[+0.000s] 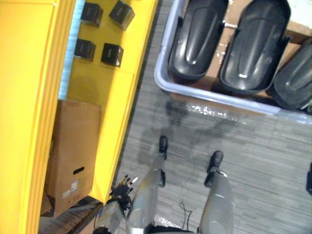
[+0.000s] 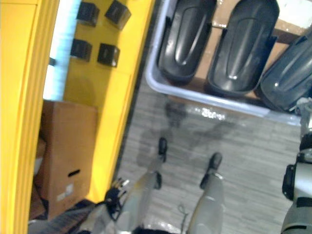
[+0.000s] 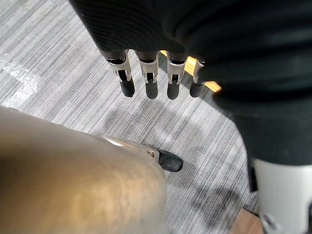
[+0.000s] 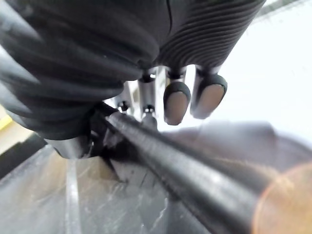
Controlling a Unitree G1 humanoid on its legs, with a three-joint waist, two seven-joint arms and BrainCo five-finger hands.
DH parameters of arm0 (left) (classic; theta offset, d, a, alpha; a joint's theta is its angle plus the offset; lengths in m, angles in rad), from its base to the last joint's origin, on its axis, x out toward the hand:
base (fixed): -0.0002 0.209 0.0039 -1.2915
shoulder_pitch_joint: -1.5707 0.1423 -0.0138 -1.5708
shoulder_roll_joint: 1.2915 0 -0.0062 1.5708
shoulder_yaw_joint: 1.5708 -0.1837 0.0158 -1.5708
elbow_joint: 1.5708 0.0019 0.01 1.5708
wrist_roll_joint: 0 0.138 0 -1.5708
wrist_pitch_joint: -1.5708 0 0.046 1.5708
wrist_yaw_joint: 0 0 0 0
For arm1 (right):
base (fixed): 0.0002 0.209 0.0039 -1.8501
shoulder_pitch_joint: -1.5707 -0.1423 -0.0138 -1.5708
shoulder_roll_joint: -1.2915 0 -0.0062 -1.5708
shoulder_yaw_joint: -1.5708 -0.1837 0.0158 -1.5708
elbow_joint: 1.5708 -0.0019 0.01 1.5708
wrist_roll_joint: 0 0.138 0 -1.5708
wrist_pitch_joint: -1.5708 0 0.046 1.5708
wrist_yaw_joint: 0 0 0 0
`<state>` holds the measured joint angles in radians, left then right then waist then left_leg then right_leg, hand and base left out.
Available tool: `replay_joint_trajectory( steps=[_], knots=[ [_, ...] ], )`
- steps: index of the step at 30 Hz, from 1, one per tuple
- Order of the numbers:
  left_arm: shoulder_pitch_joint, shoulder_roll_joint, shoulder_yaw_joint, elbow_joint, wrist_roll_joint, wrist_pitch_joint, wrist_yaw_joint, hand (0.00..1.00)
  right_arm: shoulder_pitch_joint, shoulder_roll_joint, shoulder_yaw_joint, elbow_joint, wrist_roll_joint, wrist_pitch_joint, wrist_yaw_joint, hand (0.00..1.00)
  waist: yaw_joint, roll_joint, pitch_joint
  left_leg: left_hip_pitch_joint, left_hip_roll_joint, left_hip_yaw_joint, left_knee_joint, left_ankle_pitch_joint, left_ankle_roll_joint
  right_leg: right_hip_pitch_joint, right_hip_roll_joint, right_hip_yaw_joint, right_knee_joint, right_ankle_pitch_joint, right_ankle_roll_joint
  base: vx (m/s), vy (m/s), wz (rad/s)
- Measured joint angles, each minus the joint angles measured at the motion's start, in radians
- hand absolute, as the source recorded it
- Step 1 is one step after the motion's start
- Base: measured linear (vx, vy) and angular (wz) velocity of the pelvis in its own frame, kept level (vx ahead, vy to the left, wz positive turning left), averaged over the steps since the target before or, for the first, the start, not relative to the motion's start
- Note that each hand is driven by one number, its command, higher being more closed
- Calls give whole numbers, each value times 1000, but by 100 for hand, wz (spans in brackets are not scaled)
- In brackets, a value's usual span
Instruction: Walk over and take plastic housings, then place them on the shelf
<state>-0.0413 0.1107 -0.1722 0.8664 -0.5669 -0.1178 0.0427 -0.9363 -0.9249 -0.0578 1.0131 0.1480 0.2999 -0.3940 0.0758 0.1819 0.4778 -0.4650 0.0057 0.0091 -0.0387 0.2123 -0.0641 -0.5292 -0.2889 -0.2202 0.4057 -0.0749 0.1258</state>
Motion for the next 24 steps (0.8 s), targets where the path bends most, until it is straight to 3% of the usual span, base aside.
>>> replay_joint_trajectory(
  steps=[6, 10, 14, 18, 20, 21, 22, 24],
  knots=[
    [2, 2, 5, -11, 27, -13, 68, 0, 28, 0, -2, 30, -25, 8, -1, 100, -25, -3, -4, 82, 3, -2, -39, 10, 2, 85, 10, -11, -38, 4, 6, 30, 1, 0],
    [3, 4, 39, -72, 27, -13, 101, 0, 58, 1, -43, 22, -29, -16, -6, 100, -39, -15, -7, 131, 10, -5, -40, 5, 1, 156, 18, -27, -69, 6, 8, 19, -1, 3],
    [30, 53, 75, -225, 89, -12, 151, 0, 189, 44, -145, -149, -46, -25, -57, 100, -61, -62, -10, 205, 27, -9, -42, -9, -1, 272, 43, -56, -146, 29, 8, 36, -25, -2],
    [99, 103, 80, -442, 145, 16, 159, 0, 387, 132, -198, -370, -88, -47, -101, 100, -71, -138, -94, 238, 38, 10, -48, -45, 1, 335, 63, -58, -232, 55, 11, 70, -16, -11],
    [144, 118, 80, -610, 187, 43, 149, 0, 506, 195, -228, -520, -136, -53, -116, 100, -88, -180, -138, 281, 40, 44, -48, -66, 1, 395, 65, -59, -283, 69, 18, 124, -8, -11],
    [156, 119, 82, -664, 197, 62, 147, 0, 541, 214, -238, -562, -152, -53, -118, 100, -89, -189, -150, 294, 39, 49, -48, -71, 5, 411, 64, -59, -293, 71, 19, 174, -26, -7],
    [173, 120, 83, -806, 228, 114, 127, 0, 629, 257, -249, -671, -184, -57, -129, 100, -96, -201, -203, 312, 33, 52, -48, -87, 5, 445, 63, -75, -314, 77, 27, 149, -30, -2],
    [167, 123, 84, -886, 250, 139, 102, 0, 660, 273, -251, -719, -211, -57, -129, 100, -104, -201, -225, 331, 33, 59, -48, -97, 8, 471, 63, -83, -326, 85, 31, 114, -8, 2]
  ],
)
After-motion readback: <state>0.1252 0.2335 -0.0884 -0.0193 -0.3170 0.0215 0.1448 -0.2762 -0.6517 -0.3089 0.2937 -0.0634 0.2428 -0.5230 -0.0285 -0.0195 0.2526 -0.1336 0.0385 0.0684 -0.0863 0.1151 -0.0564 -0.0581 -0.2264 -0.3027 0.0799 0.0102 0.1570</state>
